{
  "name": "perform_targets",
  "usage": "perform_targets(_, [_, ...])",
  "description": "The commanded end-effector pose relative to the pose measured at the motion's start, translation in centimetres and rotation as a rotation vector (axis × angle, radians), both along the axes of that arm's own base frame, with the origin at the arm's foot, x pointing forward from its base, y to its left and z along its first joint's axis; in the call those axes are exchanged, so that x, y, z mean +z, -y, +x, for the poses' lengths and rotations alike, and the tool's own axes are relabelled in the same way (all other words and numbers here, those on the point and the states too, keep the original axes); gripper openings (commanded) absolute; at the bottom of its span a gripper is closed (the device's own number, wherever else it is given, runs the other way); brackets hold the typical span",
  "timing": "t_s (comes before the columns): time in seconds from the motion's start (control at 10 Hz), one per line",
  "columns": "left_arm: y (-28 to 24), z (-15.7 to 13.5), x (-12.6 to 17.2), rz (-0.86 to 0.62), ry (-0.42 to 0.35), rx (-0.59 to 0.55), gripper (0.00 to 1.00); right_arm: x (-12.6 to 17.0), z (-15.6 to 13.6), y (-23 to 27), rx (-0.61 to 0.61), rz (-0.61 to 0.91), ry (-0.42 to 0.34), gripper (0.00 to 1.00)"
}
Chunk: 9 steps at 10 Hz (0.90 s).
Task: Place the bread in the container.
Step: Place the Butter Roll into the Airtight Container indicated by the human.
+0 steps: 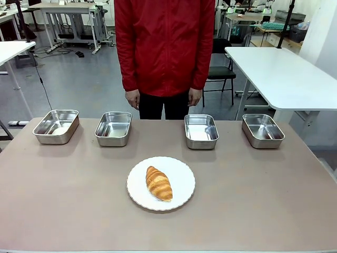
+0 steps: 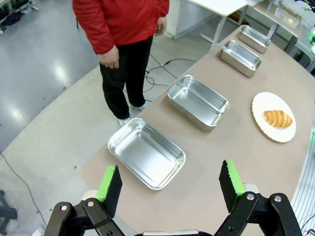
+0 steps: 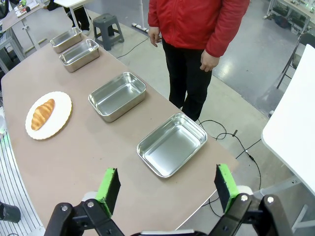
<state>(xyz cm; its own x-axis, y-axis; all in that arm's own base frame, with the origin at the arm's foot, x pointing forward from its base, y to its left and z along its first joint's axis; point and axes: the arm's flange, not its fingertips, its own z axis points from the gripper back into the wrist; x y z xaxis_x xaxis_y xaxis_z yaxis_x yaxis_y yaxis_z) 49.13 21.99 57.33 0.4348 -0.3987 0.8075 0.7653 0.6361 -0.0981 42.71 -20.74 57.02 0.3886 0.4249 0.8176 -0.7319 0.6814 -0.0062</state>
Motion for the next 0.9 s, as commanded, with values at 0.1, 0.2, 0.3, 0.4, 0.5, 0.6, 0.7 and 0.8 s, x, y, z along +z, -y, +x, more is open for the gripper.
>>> perform_targets(0.1, [0.01,-0.1,0.18,0.001,0.007,-0.013,1.0,0.02,0.03,-0.04,0.005,0.003,0.004,1.0])
perform_targets(0.2, [0.01,-0.1,0.18,0.001,0.007,-0.013,1.0,0.02,0.03,-0.04,0.005,0.003,0.004,1.0])
perform_targets(0.3, [0.01,-0.1,0.18,0.001,0.007,-0.013,1.0,0.02,0.03,-0.04,0.005,0.003,0.004,1.0])
perform_targets(0.4, [0.01,-0.1,0.18,0.001,0.007,-0.013,1.0,0.02,0.03,-0.04,0.005,0.003,0.004,1.0])
perform_targets(0.5, [0.01,-0.1,0.18,0.001,0.007,-0.013,1.0,0.02,0.03,-0.04,0.005,0.003,0.004,1.0])
perform_targets(0.6, [0.01,-0.1,0.18,0.001,0.007,-0.013,1.0,0.02,0.03,-0.04,0.005,0.003,0.004,1.0])
perform_targets(0.7, [0.01,-0.1,0.18,0.001,0.007,-0.013,1.0,0.02,0.03,-0.04,0.005,0.003,0.004,1.0])
perform_targets(0.8, [0.01,-0.1,0.18,0.001,0.007,-0.013,1.0,0.02,0.03,-0.04,0.005,0.003,0.004,1.0])
